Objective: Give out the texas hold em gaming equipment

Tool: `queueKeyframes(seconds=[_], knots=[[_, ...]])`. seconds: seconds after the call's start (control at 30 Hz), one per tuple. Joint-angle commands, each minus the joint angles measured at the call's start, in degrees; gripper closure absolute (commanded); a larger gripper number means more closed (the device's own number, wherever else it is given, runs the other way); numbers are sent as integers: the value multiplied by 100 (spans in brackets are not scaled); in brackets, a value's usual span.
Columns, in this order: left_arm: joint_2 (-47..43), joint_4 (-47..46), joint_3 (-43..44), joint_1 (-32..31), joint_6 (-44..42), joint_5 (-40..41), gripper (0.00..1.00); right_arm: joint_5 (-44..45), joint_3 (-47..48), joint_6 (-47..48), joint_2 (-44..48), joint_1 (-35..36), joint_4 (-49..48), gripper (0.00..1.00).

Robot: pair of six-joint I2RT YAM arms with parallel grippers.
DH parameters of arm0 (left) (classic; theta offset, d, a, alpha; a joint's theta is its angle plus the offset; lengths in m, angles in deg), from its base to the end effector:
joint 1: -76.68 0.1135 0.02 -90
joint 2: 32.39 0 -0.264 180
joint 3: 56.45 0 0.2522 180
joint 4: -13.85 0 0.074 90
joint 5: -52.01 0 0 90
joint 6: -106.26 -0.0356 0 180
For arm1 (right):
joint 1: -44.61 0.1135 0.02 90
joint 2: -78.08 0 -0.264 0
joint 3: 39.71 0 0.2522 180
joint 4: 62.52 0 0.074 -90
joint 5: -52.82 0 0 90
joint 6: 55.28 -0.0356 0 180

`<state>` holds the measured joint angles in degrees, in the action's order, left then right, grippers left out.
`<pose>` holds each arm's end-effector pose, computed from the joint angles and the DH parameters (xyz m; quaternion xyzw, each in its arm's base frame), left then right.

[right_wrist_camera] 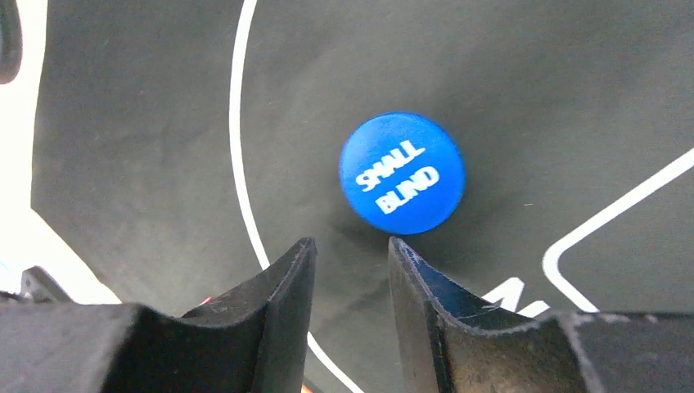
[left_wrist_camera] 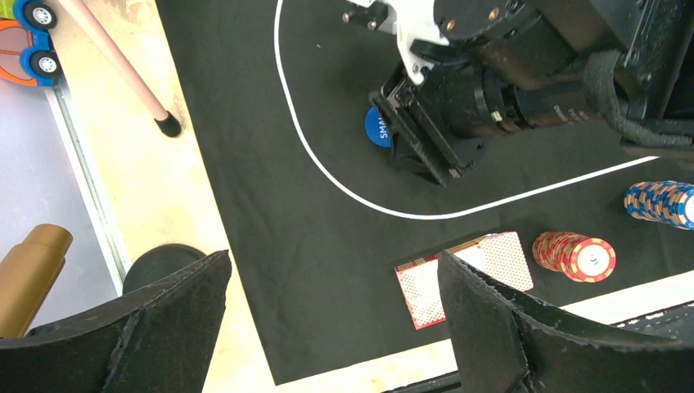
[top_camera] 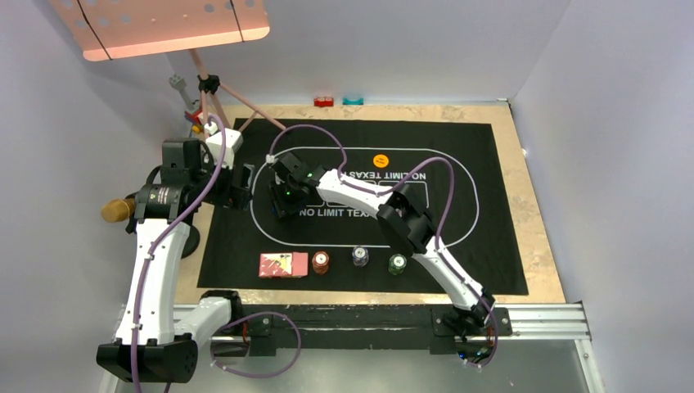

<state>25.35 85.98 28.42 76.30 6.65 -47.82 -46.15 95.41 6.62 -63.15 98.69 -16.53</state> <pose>0.1806 -0.0073 0.3746 0.1128 0.9141 -0.0482 0.3864 0.3144 0.4435 0.1658 -0.2367 0.9131 0.2685 0.1954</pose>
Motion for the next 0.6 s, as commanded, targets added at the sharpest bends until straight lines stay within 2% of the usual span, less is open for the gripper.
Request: queueKeyframes(seconds=[0.0,0.1,0.27,0.43,0.57], knots=[[-9,-39,201,7,71,29,0,-416,96,-94,339,19,-56,56],[-14,-27,176,10,48,32,0,-366,-3,-67,598,-294,-12,53],[-4,-35,75,4,-28,23,0,142,-1408,-19,1778,-1047,-458,46],[61,-27,56,5,-7,-122,0,912,-2658,20,2509,-1686,-541,45],[72,28,105,9,7,-227,0,1678,-3060,0,2654,-1986,-516,47]])
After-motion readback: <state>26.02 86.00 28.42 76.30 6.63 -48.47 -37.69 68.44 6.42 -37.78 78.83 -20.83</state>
